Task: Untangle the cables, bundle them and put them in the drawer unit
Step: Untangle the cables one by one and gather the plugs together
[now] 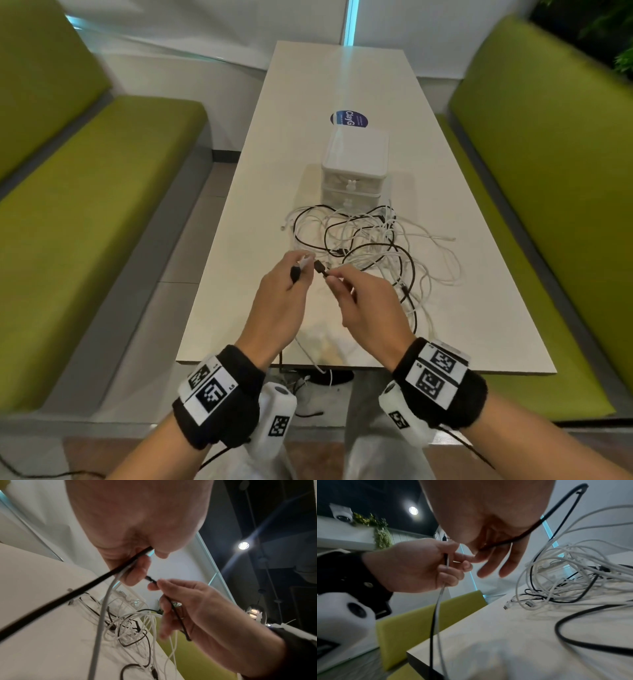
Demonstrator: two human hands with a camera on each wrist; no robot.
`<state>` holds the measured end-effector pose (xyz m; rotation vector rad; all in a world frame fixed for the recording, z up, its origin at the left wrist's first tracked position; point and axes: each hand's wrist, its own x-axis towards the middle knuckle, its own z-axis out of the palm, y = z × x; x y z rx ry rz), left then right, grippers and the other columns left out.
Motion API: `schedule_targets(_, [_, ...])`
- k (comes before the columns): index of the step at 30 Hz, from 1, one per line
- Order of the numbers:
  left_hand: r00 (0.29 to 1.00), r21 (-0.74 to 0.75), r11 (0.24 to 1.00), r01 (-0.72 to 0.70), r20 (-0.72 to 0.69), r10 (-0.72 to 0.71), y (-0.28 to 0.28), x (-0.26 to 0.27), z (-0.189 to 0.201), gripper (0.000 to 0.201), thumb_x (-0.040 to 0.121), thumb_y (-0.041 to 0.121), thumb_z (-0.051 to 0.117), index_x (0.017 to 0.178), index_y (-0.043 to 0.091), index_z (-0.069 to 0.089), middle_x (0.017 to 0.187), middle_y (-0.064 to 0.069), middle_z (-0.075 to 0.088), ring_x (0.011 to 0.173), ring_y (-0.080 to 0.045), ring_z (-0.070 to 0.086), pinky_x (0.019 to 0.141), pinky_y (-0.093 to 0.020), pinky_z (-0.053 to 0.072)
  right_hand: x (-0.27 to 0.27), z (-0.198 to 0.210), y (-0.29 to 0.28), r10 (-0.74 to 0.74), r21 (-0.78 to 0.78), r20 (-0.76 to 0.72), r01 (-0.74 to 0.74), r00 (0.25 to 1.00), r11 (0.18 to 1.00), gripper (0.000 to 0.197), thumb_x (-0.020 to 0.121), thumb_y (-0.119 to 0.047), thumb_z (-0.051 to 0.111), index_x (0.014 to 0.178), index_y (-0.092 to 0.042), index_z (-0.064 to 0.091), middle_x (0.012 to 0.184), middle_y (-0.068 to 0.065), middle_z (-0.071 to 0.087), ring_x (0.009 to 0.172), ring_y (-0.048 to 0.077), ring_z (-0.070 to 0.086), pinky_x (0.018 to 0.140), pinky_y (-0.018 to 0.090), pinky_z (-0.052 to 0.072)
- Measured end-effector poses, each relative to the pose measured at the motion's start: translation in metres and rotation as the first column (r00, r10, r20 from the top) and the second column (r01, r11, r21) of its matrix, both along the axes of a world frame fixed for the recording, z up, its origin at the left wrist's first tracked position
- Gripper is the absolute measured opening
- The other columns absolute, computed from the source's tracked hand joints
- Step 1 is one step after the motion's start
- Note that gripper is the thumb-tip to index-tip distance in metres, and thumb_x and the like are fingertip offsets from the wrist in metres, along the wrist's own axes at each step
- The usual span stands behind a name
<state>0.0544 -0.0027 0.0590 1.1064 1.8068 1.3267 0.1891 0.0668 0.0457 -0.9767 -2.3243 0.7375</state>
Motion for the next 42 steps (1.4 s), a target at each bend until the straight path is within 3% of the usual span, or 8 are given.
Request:
schedule_targets(5, [0.994, 0.05, 0.999, -0.016, 0.108, 0.011, 0.005, 0.006, 0.001, 0.048, 0.098, 0.051, 0.038, 0.083, 0.011, 0.06, 0.054, 0.013, 0.043, 0.051, -0.01, 0.035, 0.056, -0.029, 0.032, 0.001, 0.016, -0.013, -0.01, -0.017, -0.172, 0.008, 0.985, 1.0, 0.012, 0.099, -0.026, 0.052, 0.108, -0.024, 0.06, 0.062, -0.012, 0.056, 0.061, 0.009, 0.05, 0.052, 0.015, 0.034])
schedule_targets(9, [0.977, 0.085, 0.996, 0.029, 0.209, -0.047, 0.005, 0.011, 0.003, 0.048, 0.083, 0.064, 0.036, 0.111, 0.038, 0.065, 0.06, 0.017, 0.044, 0.055, -0.006, 0.038, 0.057, -0.025, 0.037, 0.003, 0.013, -0.017, 0.071, -0.056, -0.201, -0.084, 0.977, 0.995, 0.023, 0.098, -0.012, 0.051, 0.117, -0.021, 0.057, 0.07, -0.024, 0.049, 0.065, 0.003, 0.049, 0.059, 0.01, 0.033])
schedule_targets(16, [0.955, 0.112, 0.989, 0.101, 0.269, -0.128, 0.004, 0.014, -0.003, 0.072, 0.077, 0.066, 0.043, 0.13, 0.021, 0.061, 0.061, 0.02, 0.054, 0.059, -0.003, 0.043, 0.056, -0.018, 0.04, 0.006, 0.009, -0.018, 0.126, -0.127, -0.202, -0.154, 0.971, 0.98, 0.036, 0.094, -0.005, 0.053, 0.124, -0.024, 0.053, 0.077, -0.018, 0.061, 0.06, 0.001, 0.054, 0.059, 0.01, 0.035])
schedule_targets(25, [0.945, 0.11, 0.985, 0.134, 0.284, -0.16, 0.005, 0.019, -0.003, 0.061, 0.089, 0.061, 0.036, 0.101, 0.013, 0.073, 0.054, 0.002, 0.054, 0.053, -0.006, 0.045, 0.053, -0.019, 0.038, 0.01, 0.017, -0.009, 0.043, -0.409, -0.457, -0.252, 0.889, 0.877, 0.024, 0.091, -0.006, 0.063, 0.111, -0.016, 0.073, 0.089, -0.002, 0.071, 0.055, 0.016, 0.052, 0.053, 0.031, 0.042])
schedule_targets(28, [0.969, 0.129, 0.992, 0.009, 0.243, -0.04, 0.004, 0.02, 0.0, 0.047, 0.086, 0.058, 0.036, 0.08, 0.025, 0.07, 0.068, 0.009, 0.067, 0.07, -0.005, 0.061, 0.067, -0.018, 0.047, 0.013, 0.02, -0.007, 0.168, -0.281, -0.27, -0.244, 0.948, 0.928, 0.016, 0.093, -0.015, 0.063, 0.108, -0.021, 0.063, 0.07, -0.011, 0.063, 0.055, 0.007, 0.054, 0.056, 0.016, 0.038])
schedule_targets(32, [0.967, 0.333, 0.943, -0.024, 0.247, -0.063, 0.005, 0.013, 0.007, 0.063, 0.097, 0.05, 0.028, 0.082, 0.009, 0.073, 0.085, -0.003, 0.073, 0.091, -0.022, 0.068, 0.09, -0.034, 0.052, 0.021, 0.019, 0.005, 0.18, -0.089, 0.078, -0.173, 0.981, 0.981, 0.021, 0.094, -0.046, 0.055, 0.085, -0.028, 0.046, 0.057, -0.007, 0.049, 0.054, 0.009, 0.046, 0.055, 0.027, 0.037])
schedule_targets(36, [0.856, 0.371, 0.929, 0.014, 0.476, -0.203, -0.001, 0.012, 0.024, 0.063, 0.087, 0.061, 0.034, 0.056, 0.01, 0.05, 0.045, 0.005, 0.041, 0.041, -0.016, 0.039, 0.05, -0.027, 0.043, 0.038, 0.009, 0.029, 0.142, 0.092, 0.308, -0.178, 0.941, 0.98, 0.051, 0.085, -0.07, 0.045, 0.065, -0.024, 0.052, 0.052, -0.009, 0.046, 0.054, 0.011, 0.046, 0.053, 0.031, 0.036])
schedule_targets(42, [0.951, 0.045, 0.952, 0.302, 0.052, -0.304, -0.005, 0.014, 0.023, 0.057, 0.099, 0.045, 0.042, 0.064, 0.008, 0.067, 0.055, 0.02, 0.028, 0.059, 0.002, 0.019, 0.049, -0.021, 0.022, 0.049, 0.002, 0.04, 0.161, 0.316, 0.292, -0.254, 0.943, 0.914, 0.04, 0.092, -0.046, 0.053, 0.063, -0.018, 0.055, 0.059, -0.014, 0.038, 0.057, 0.01, 0.039, 0.068, 0.022, 0.025])
